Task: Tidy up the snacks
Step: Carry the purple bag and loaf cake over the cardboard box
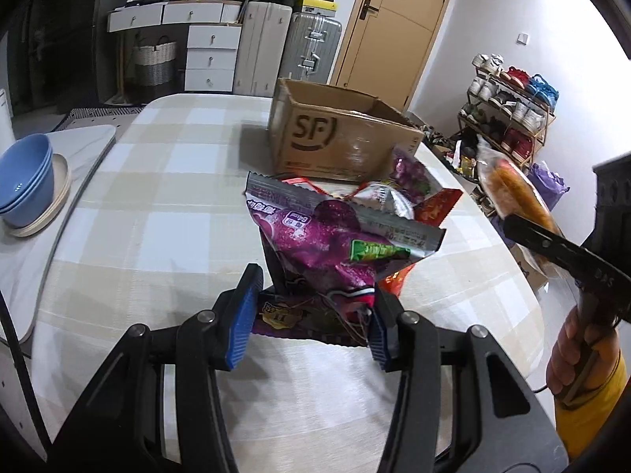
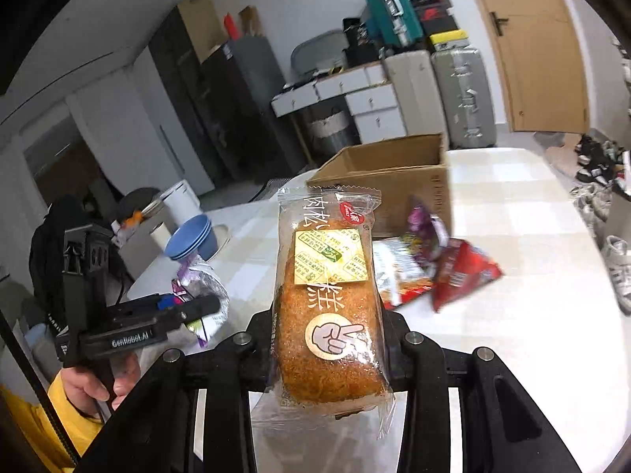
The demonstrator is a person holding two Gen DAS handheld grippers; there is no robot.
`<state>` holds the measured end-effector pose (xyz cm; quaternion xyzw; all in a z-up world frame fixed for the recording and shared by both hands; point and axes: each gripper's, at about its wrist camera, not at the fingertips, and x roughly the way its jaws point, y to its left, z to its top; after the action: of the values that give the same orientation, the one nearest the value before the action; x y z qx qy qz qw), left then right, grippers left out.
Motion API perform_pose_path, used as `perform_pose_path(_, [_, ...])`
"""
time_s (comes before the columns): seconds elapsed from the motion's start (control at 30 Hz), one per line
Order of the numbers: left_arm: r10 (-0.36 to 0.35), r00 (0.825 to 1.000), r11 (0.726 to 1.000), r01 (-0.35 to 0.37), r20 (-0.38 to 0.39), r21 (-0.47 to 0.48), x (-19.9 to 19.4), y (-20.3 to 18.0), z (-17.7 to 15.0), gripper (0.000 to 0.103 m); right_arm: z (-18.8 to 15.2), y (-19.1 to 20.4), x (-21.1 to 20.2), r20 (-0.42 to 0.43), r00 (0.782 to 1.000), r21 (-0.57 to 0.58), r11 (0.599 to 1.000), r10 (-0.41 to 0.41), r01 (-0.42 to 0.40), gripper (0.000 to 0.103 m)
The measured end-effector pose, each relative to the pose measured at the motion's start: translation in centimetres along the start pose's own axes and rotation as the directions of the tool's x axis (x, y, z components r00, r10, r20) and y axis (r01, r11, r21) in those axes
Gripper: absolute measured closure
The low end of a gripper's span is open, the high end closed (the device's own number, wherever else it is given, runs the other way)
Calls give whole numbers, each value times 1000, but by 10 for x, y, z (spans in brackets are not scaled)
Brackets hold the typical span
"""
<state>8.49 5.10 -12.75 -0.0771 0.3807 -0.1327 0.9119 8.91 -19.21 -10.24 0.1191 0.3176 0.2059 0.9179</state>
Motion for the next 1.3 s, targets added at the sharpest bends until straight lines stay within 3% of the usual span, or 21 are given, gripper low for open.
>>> perform_pose_path(0.07, [10, 1000, 999, -9, 17, -33, 1, -3, -3, 58, -9, -7, -7, 4, 1000, 13, 1000, -18, 18, 66])
perform_pose_path(0.3, [13, 998, 1000, -14, -60, -4, 24, -21, -13, 58, -35, -31, -9, -34, 999, 96, 995, -39, 42, 66])
perform_pose_path(0.77, [40, 998, 999, -40, -58, -8, 30, -22, -13, 58, -38, -28, 0, -44, 999, 82, 996, -23, 27, 66])
perform_pose_path(1.0, [38, 999, 999, -38, -27, 11, 19, -17, 7, 58, -10, -12, -5, 7, 1000, 34, 999, -9, 9, 66])
perform_pose_path(1.2, [-7, 999, 1000, 6, 32, 30, 12, -12, 56, 57, 38, -19, 9, -1, 999, 56, 998, 33, -33, 66])
perform_pose_path(1.3, [-19, 998, 999, 16, 55, 46, 12, -12, 83, 57, 68, -12, 15, 10, 1000, 0, 1000, 22, -22, 66])
